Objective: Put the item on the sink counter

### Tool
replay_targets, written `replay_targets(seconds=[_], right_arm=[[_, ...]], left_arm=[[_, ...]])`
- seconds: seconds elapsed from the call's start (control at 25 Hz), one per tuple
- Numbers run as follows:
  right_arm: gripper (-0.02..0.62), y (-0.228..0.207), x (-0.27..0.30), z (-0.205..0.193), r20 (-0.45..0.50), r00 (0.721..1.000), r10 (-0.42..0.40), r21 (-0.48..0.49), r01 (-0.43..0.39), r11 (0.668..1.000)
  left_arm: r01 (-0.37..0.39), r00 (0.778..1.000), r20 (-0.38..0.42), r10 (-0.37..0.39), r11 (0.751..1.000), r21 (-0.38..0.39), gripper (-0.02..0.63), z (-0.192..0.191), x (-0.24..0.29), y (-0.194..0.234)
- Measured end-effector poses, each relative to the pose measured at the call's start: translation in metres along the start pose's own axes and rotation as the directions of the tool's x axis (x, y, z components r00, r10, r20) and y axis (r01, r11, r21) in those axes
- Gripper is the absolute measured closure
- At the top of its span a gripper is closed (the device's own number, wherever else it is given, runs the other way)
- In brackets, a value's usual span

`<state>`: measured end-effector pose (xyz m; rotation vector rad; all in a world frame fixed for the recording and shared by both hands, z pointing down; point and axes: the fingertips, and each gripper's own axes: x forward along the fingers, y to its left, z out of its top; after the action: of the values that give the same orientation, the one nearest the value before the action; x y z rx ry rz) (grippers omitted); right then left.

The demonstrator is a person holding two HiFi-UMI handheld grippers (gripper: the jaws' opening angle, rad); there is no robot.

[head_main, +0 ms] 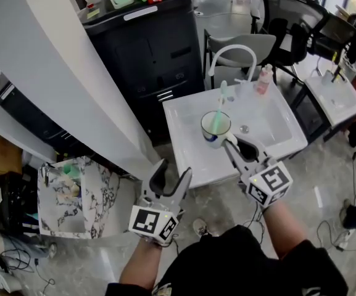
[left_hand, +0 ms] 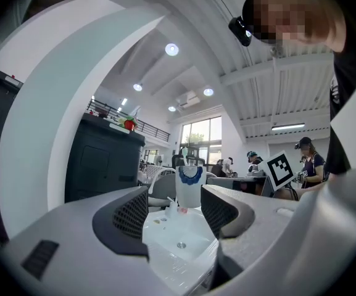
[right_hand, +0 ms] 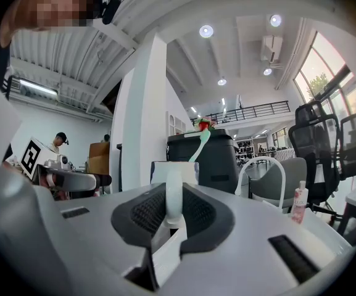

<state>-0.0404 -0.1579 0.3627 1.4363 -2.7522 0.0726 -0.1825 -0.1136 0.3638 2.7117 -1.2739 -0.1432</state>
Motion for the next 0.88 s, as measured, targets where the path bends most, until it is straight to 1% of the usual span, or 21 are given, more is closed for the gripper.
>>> replay_targets(seconds=[0.48, 0.68, 0.88], right_arm=[[0.540, 0.002, 0.031, 0.003, 0.001, 1.000, -0.031, -0.012, 0.031, 0.999], [0.540, -0.002, 0.044, 0.003, 0.002, 1.000, -0.023, -0.023, 0.023, 0.999], [0.540, -0.012, 0.062, -0.001, 0.009, 1.000, 0.004, -0.028, -0.004, 1.000]], left_arm=[[0.033, 0.999, 0.012, -0.032, 0.999, -0.019, 0.357, 0.001, 0.000, 0.026], [0.033, 0.999, 0.016, -0.033, 0.999, -0.025, 0.357, 0.000, 0.003, 0.032], [0.021, 1.000, 0.015, -0.021, 0.999, -0.025, 0.357, -0.002, 0.015, 0.041]])
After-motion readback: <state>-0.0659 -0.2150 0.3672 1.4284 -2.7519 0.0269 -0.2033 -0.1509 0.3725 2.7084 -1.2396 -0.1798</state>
